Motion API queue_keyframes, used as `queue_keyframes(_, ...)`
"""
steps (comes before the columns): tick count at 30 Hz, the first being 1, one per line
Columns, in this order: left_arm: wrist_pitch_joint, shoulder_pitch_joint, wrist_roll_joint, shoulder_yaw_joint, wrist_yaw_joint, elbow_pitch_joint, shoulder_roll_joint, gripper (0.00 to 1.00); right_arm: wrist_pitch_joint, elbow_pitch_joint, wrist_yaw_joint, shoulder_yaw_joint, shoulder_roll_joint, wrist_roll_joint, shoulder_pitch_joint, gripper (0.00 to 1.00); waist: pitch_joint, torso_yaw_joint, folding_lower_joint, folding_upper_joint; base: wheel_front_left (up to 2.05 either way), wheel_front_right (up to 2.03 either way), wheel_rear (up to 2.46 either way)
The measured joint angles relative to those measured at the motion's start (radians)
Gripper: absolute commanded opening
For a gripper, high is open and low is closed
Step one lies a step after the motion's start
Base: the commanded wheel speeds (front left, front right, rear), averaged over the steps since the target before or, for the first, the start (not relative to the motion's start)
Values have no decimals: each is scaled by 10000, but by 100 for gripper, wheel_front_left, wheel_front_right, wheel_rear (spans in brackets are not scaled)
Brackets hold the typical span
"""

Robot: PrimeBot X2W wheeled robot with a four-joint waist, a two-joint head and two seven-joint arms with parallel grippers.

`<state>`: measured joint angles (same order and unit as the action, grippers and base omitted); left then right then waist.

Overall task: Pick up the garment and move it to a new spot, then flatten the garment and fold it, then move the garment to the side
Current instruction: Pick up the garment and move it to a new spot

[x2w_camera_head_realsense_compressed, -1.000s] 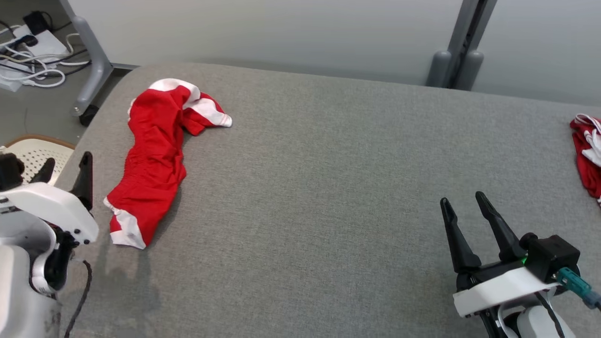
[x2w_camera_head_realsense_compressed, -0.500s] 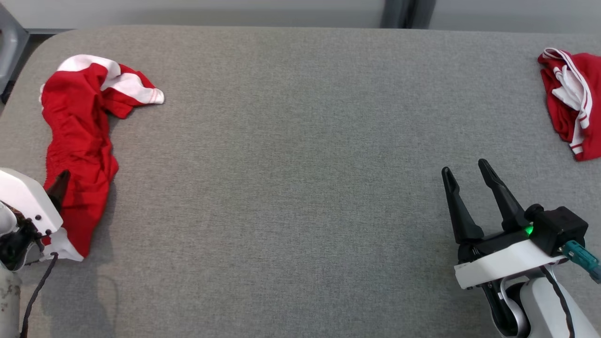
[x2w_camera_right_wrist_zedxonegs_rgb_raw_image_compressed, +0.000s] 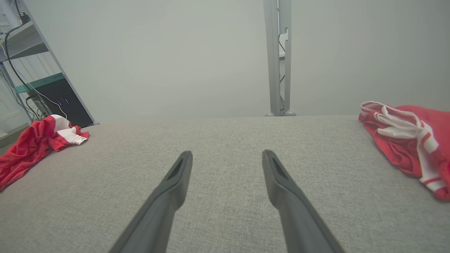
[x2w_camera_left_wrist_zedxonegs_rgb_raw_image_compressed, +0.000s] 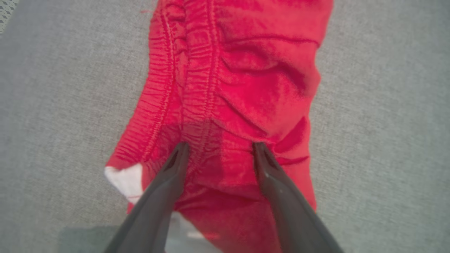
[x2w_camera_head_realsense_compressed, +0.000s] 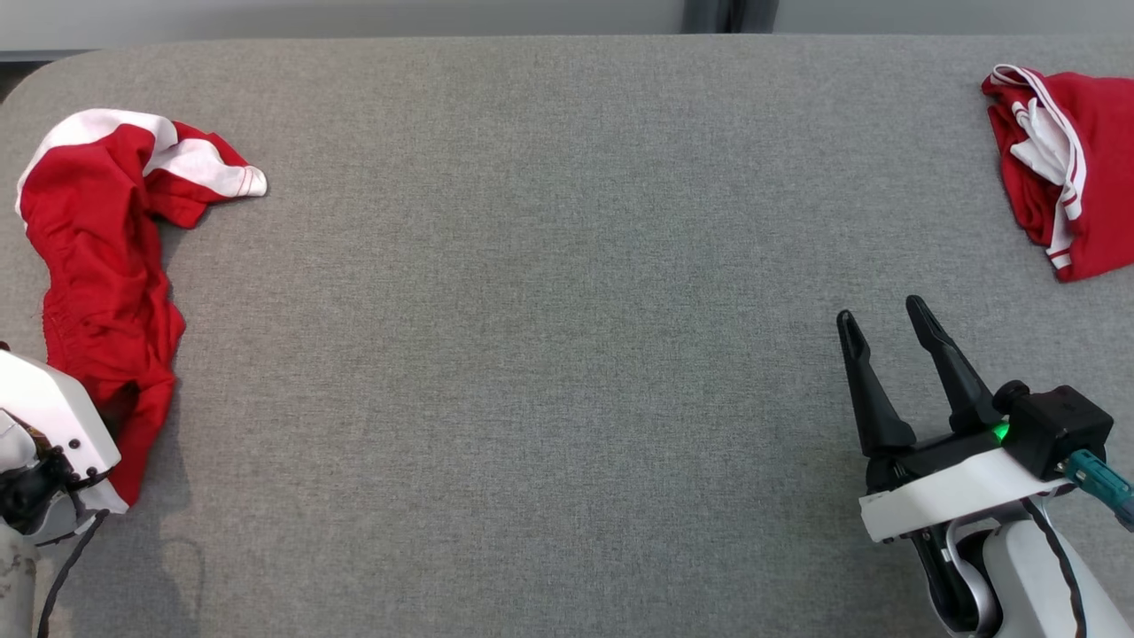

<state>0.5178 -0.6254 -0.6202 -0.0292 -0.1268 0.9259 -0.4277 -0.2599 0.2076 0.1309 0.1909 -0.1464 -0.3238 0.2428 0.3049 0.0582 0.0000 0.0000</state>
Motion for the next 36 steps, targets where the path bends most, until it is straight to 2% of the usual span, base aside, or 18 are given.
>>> queue_keyframes(2,-100,-15,-63,-67,0,38,8,72,0,4,0,25,6,2,1,100,-55,28,0,0,0,0,0)
queue_keyframes(3,-161,-15,-81,-107,-2,44,10,49,0,8,0,38,15,2,1,100,-87,42,0,0,0,0,0)
queue_keyframes(6,-265,-16,-240,-234,-15,19,21,16,0,23,0,63,31,4,-3,100,-192,78,0,0,0,0,0)
queue_keyframes(7,-318,-15,-267,-276,-29,-10,17,0,0,35,0,71,35,4,-9,100,-234,87,0,0,0,0,0)
queue_keyframes(13,-727,44,-374,-631,-31,-322,-117,0,0,167,0,155,105,4,-70,100,-547,94,0,0,0,0,0)
queue_keyframes(17,-1085,136,-276,-1007,-33,-917,-397,0,0,251,0,188,159,0,-145,100,-893,29,0,0,0,0,0)
queue_keyframes(23,-1269,465,224,-1557,-33,-2000,-525,0,0,345,0,178,261,-23,-329,100,-1379,-92,0,0,0,0,0)
queue_keyframes(29,-1200,949,667,-2201,186,-3595,-165,0,0,420,0,155,439,-59,-505,100,-1852,-388,0,0,0,0,0)
queue_keyframes(36,-955,1550,924,-2901,430,-5254,416,0,0,456,0,102,548,-73,-646,100,-2113,-1094,0,0,0,0,0)
